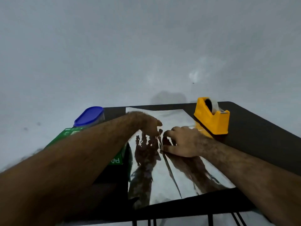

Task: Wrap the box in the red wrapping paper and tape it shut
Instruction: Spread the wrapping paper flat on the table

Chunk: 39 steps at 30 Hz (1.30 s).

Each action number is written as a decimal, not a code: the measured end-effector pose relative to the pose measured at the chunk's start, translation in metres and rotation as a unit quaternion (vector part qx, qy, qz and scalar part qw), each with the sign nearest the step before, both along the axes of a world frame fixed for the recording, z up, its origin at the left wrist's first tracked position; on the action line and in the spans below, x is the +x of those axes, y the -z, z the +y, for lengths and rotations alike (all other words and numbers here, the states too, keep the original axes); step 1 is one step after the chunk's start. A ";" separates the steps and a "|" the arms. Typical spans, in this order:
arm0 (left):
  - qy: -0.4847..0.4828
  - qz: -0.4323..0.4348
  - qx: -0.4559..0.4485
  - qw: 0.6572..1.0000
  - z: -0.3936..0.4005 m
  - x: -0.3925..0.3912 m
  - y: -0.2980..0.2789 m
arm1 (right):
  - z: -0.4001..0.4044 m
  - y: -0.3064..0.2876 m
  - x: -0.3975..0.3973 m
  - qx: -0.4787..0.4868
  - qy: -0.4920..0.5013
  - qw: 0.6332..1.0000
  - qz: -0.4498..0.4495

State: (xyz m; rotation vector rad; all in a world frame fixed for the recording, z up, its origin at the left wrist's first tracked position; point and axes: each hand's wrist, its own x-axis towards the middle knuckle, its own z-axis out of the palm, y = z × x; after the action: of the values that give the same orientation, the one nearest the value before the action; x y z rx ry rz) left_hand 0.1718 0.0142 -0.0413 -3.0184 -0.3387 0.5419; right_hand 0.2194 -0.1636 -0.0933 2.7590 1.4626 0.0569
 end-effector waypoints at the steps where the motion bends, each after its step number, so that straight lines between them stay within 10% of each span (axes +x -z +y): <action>1: 0.012 -0.007 0.007 1.000 0.000 -0.006 -0.003 | 0.001 0.000 -0.003 -0.010 0.006 1.000 -0.016; 10: 0.003 -0.183 -0.103 0.978 0.026 -0.119 -0.049 | 0.009 -0.012 -0.031 0.053 -0.004 0.999 0.003; 20: -0.106 -0.054 -0.135 0.984 0.087 -0.190 -0.040 | 0.035 -0.009 -0.078 0.015 -0.033 0.999 0.022; 31: -0.055 -0.270 0.014 0.961 0.076 -0.165 -0.052 | 0.025 0.014 -0.091 0.064 -0.046 0.995 0.064; 39: -0.024 -0.247 -0.025 0.968 0.006 -0.053 -0.072 | 0.001 0.005 -0.091 0.105 -0.013 0.992 0.063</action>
State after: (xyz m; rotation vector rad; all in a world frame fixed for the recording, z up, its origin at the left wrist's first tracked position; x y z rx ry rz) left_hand 0.1183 0.0202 0.0304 -3.1630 -0.4240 -0.2174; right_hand 0.1287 -0.1624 -0.0986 2.9576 1.6113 0.0395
